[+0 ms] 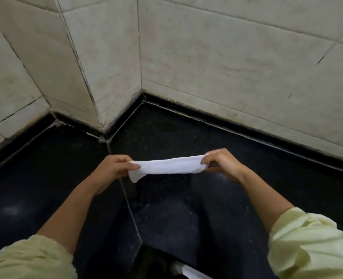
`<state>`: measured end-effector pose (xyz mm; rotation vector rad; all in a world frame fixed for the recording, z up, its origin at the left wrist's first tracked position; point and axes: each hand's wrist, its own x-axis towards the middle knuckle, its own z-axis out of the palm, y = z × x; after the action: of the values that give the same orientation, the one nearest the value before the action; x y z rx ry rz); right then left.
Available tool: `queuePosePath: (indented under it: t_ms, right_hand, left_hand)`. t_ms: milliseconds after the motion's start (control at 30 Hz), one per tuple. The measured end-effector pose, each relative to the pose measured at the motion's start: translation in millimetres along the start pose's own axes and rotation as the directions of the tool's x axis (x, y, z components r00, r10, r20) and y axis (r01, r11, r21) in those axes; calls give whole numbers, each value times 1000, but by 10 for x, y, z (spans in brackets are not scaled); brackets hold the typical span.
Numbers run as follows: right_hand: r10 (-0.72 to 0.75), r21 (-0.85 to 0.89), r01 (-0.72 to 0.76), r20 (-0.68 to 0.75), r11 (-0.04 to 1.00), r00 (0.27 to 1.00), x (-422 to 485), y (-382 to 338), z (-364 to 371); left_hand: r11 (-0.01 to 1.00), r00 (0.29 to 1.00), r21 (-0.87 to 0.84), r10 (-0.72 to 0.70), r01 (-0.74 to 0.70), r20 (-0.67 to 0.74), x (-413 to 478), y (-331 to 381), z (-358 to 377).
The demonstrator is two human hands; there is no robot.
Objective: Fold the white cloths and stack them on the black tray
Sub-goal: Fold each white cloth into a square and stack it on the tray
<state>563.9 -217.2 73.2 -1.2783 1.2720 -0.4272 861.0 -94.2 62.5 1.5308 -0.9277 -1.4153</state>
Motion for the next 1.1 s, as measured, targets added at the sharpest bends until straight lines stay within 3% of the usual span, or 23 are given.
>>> queuePosePath:
  t_ms: [200,367,600,967,1100]
  right_hand:
    - [221,-184,-191,158,964,962,-60,548,5]
    - [296,-263,-247,164,932,941,-30,846,104]
    - [202,-216,-184,67,959,977,158,899,191]
    - [111,-197,-133,-120,971,987,505,902,310]
    - [120,-232,-155,-158,960,980,564,889,387]
  left_hand:
    - [966,962,70,-256,250,92,-58,-479,4]
    - [906,913,181,-400,382,76,-67,-762,67]
    - [919,929,150,-348,365,-126,70,-813,119]
    - [952,920,73,-265,297,-288,452,-829,197]
    - [923,902,238,-198,303,-383,580,-916,159]
